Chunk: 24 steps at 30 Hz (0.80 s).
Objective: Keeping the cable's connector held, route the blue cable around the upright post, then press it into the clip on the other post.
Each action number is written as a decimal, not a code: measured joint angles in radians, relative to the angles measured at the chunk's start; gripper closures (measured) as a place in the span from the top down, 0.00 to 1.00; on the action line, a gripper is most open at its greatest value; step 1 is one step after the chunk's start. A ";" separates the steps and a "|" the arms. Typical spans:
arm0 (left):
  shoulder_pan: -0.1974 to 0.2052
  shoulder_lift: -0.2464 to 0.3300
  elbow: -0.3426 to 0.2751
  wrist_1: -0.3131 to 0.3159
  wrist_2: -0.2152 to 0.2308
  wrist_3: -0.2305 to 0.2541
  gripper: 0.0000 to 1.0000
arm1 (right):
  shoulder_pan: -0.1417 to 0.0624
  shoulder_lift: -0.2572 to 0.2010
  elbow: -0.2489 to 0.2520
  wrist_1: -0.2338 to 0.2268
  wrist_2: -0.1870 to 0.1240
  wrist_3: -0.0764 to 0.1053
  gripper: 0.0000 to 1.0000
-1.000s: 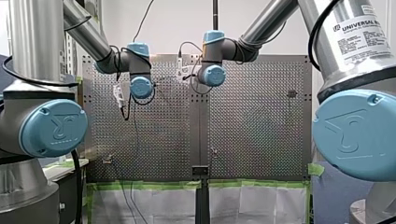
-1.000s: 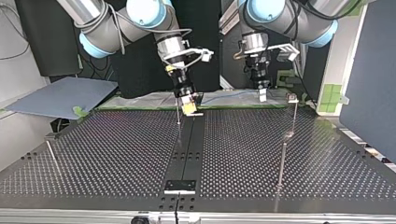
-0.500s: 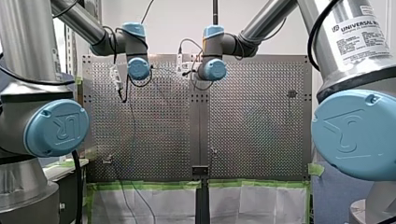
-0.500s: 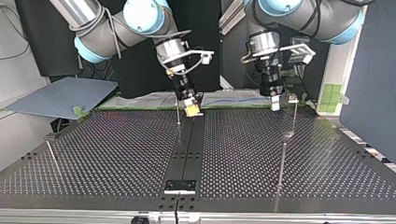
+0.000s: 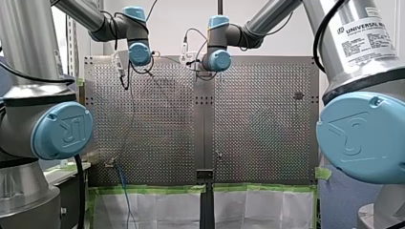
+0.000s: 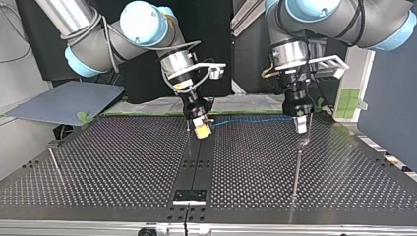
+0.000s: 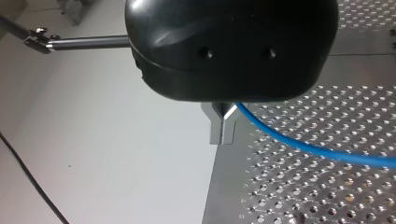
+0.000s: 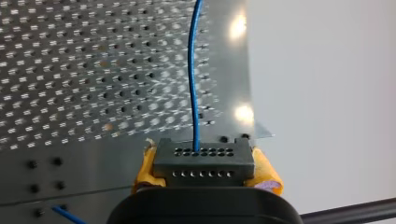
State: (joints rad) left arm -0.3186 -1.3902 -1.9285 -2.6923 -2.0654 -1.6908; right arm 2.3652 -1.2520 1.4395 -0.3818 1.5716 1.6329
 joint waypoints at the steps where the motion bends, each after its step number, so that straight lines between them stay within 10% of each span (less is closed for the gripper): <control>1: 0.005 -0.005 0.011 -0.011 0.008 -0.007 0.00 | -0.002 0.002 -0.008 0.002 -0.002 0.002 0.00; 24: 0.180 -0.095 0.161 -0.048 0.178 -0.063 0.00 | -0.008 0.146 -0.209 0.109 -0.020 0.012 0.00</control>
State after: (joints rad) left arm -0.1382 -1.4854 -1.7674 -2.7406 -1.8870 -1.7534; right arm 2.3569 -1.1058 1.2304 -0.2723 1.5511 1.6445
